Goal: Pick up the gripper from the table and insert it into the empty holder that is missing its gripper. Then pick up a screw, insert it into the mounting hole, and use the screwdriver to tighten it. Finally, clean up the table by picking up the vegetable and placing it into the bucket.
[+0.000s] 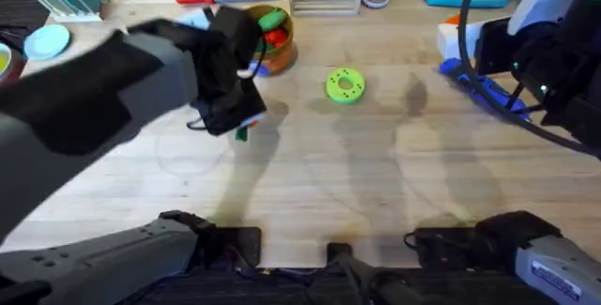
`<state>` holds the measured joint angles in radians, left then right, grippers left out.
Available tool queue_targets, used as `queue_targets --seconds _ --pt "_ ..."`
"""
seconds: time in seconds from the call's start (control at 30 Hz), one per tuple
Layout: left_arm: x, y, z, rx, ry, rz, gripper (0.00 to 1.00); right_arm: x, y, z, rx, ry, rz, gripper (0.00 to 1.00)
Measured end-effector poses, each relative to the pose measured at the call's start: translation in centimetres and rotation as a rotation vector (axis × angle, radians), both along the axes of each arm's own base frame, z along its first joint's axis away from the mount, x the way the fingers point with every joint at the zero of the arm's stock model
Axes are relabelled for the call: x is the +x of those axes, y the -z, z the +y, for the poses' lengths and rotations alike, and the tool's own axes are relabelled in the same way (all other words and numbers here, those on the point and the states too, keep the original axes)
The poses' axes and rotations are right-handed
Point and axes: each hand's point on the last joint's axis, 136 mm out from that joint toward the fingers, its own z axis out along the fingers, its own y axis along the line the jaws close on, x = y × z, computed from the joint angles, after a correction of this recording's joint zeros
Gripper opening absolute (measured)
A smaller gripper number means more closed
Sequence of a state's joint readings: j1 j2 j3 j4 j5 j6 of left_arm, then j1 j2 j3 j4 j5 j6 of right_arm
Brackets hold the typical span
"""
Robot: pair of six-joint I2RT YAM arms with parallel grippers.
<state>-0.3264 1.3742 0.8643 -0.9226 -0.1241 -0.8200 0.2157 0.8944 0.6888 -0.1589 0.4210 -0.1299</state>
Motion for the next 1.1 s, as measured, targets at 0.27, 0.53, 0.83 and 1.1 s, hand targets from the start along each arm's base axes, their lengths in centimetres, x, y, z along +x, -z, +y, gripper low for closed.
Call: queue_targets --seconds 0.27,0.53,0.83,1.1 --pt "9.7 -12.9 -3.2 -0.110 0.056 -0.392 0.019 0.3 0.8 0.1 -0.006 0.000 0.026 0.992" --pt "16.7 -17.1 -3.9 -0.081 0.057 -0.679 0.050 0.3 0.8 0.1 -0.006 0.000 0.026 0.991" --pt "18.3 -12.3 -4.2 -0.036 0.066 -0.582 0.991 -0.4 2.1 -0.1 -0.018 0.000 0.087 0.992" --pt "17.2 -16.2 -3.8 -0.053 0.073 -0.664 0.993 -1.7 2.8 -0.4 -0.028 0.001 0.145 0.991"
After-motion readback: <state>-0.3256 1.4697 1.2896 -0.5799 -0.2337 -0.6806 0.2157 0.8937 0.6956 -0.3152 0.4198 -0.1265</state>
